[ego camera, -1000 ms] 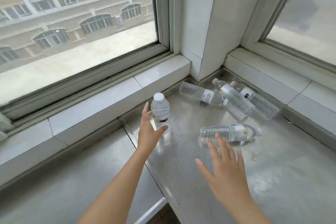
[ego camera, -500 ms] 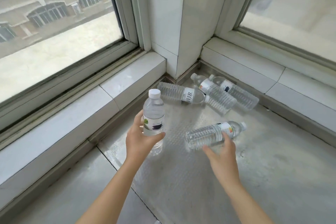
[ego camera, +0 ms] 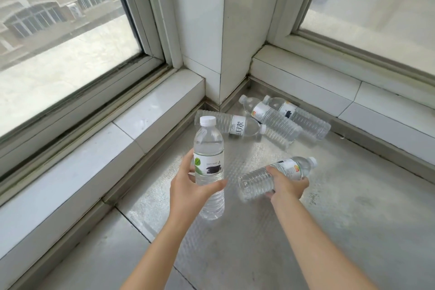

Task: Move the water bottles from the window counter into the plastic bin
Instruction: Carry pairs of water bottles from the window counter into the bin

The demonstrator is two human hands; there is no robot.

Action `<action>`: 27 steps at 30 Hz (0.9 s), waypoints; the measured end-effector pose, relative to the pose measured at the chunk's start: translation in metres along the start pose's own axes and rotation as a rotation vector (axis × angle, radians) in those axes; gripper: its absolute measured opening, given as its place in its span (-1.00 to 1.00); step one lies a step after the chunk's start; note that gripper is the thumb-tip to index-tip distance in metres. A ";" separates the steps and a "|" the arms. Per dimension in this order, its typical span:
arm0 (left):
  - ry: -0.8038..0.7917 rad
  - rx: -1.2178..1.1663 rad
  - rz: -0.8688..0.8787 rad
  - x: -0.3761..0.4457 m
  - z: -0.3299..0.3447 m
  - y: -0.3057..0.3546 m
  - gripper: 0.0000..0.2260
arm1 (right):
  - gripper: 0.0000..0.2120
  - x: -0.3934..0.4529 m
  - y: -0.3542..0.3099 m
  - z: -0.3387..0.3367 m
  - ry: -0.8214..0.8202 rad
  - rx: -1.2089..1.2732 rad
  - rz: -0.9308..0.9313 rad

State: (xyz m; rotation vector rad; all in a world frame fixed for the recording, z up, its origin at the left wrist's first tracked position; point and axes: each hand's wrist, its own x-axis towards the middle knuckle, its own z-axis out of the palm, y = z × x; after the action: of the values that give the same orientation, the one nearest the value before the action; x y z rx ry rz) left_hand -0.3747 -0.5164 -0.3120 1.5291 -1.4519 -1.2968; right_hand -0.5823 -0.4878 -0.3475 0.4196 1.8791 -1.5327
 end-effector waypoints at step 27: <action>0.090 -0.172 0.028 -0.134 -0.068 0.047 -0.17 | 0.02 -0.128 -0.017 -0.108 -0.927 -0.330 -0.605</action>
State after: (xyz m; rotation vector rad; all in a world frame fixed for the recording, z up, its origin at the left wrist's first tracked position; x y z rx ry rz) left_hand -0.3122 -0.4059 -0.2194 1.4301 -1.2671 -1.2844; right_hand -0.5318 -0.3685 -0.2392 -0.9393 1.4685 -1.3469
